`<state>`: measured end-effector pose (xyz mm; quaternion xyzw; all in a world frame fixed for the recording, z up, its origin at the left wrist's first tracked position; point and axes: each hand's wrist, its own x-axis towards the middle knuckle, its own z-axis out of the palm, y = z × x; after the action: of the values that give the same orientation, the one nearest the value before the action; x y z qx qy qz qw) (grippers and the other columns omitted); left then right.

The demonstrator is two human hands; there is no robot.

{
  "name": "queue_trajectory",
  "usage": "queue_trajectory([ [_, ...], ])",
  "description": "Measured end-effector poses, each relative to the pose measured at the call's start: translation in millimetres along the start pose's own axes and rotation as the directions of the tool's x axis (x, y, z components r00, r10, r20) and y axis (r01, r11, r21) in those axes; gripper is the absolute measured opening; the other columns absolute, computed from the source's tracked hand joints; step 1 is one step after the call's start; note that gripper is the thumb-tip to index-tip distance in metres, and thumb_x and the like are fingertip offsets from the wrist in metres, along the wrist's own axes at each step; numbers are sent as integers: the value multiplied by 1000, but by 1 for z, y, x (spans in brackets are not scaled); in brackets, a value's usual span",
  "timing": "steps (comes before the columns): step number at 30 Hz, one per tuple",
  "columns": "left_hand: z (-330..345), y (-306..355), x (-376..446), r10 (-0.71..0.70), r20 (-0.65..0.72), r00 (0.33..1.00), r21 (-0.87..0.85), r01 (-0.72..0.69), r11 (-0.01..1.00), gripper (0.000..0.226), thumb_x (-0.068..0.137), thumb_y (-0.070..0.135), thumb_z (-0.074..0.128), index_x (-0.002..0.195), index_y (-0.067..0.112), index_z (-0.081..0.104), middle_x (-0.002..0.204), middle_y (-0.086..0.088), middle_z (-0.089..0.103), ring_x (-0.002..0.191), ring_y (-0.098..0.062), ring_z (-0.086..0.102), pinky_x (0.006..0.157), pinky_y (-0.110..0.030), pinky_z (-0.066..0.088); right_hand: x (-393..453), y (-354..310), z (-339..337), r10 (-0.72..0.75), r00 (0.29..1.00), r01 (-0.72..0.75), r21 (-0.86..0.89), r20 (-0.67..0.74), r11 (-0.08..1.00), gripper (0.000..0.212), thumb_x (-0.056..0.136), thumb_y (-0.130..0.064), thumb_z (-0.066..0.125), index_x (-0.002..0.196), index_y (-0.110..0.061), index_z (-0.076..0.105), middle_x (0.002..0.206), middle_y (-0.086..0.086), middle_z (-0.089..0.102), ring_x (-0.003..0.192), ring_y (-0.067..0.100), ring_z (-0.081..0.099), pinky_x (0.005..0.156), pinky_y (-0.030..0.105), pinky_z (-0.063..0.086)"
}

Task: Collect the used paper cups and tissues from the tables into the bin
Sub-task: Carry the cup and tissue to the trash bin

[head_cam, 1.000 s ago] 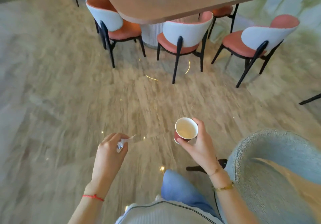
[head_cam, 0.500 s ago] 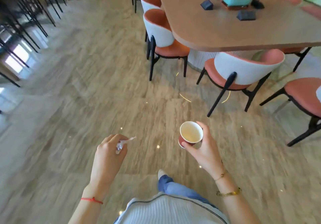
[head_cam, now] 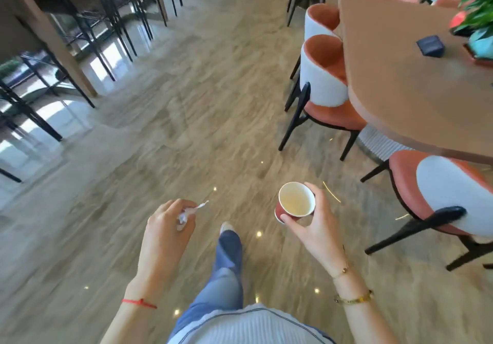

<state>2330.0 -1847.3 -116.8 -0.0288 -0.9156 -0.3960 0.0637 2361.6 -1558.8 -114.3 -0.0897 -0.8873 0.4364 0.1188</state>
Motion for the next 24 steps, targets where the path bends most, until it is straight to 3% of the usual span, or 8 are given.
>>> queue_trajectory([
  [4, 14, -10, 97, -18, -47, 999, -8, 18, 1000, 21, 82, 6, 67, 90, 25, 70, 84, 13, 63, 77, -14, 61, 72, -39, 55, 100, -4, 33, -31, 999, 29, 51, 28, 998, 76, 69, -29, 83, 132, -23, 41, 120, -26, 48, 108, 1, 50, 92, 22, 44],
  [7, 14, -15, 177, -16, -78, 997, -16, 15, 1000, 20, 82, 6, 68, 90, 24, 70, 84, 12, 63, 76, -14, 61, 71, -39, 54, 186, -15, 57, -60, 997, 58, 56, 44, 997, 76, 68, -29, 83, 132, -22, 41, 123, -16, 52, 110, 5, 52, 94, 25, 44],
  [13, 13, -23, 340, 33, -58, 998, 12, -33, 999, 22, 82, 8, 70, 92, 28, 70, 83, 13, 62, 79, -9, 60, 72, -30, 51, 342, -41, 100, -66, 998, 66, 78, 0, 995, 76, 70, -28, 83, 132, -23, 40, 127, -10, 52, 112, 8, 53, 94, 17, 40],
  [17, 23, -30, 430, 27, -27, 999, -10, -27, 1000, 27, 80, 6, 71, 92, 31, 70, 82, 14, 63, 79, -7, 61, 72, -29, 53, 414, -42, 119, -15, 999, 17, 53, -30, 998, 77, 70, -31, 82, 133, -23, 40, 128, -13, 52, 110, 5, 52, 87, 2, 34],
  [21, 41, -40, 515, 19, -5, 1000, 8, -19, 1000, 30, 78, 5, 73, 91, 32, 69, 79, 16, 62, 78, -5, 61, 70, -27, 53, 490, -36, 140, 20, 999, -18, 68, -34, 997, 75, 69, -31, 82, 132, -24, 40, 125, -16, 52, 111, 5, 52, 90, 13, 39],
  [24, 59, -48, 581, 29, -11, 1000, 23, -29, 999, 30, 76, 5, 74, 90, 31, 69, 81, 18, 63, 77, -6, 61, 70, -32, 54, 556, -27, 158, 16, 1000, -16, 100, 1, 995, 73, 70, -32, 81, 130, -27, 40, 124, -26, 48, 112, 1, 52, 90, 11, 40],
])
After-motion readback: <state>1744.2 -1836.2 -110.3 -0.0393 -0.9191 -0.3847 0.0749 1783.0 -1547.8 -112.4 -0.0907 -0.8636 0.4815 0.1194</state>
